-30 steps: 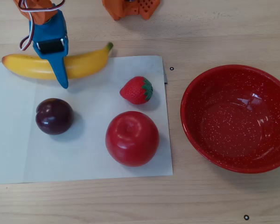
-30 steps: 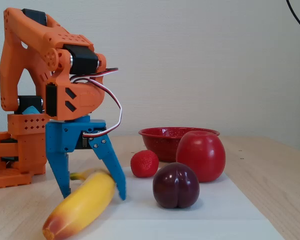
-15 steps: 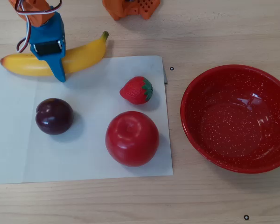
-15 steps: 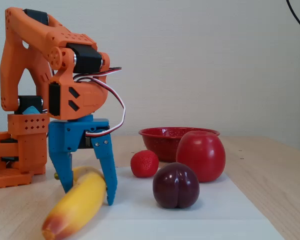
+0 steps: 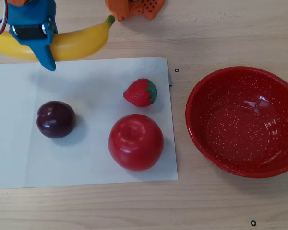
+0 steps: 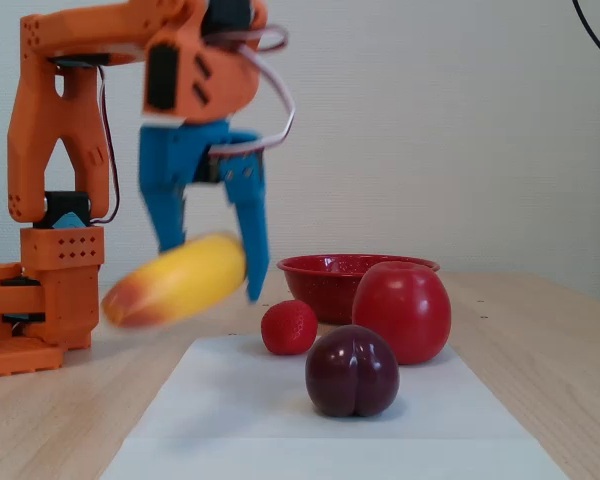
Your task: Grasp the banana and put it in the red bowl
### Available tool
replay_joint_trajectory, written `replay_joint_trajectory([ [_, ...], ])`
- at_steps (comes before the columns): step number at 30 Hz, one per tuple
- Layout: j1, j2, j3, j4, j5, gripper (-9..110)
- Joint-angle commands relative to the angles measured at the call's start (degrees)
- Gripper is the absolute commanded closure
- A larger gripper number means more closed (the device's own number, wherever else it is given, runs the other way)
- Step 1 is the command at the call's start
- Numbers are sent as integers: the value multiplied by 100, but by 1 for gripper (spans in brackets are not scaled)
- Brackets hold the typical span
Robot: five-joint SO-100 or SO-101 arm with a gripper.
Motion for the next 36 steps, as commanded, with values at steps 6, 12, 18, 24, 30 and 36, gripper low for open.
replay_joint_trajectory([
  [6, 422, 545, -1538, 914, -536, 101],
  [12, 1213, 712, -2057, 1213, -1204, 101],
  [18, 2382, 756, -2479, 1213, -1951, 101],
  [24, 3700, 598, -2909, 1213, -2707, 101],
  [30, 5027, 343, -3261, 1002, -3419, 101],
  [36, 6056, 272, -3120, 105, -3955, 101],
])
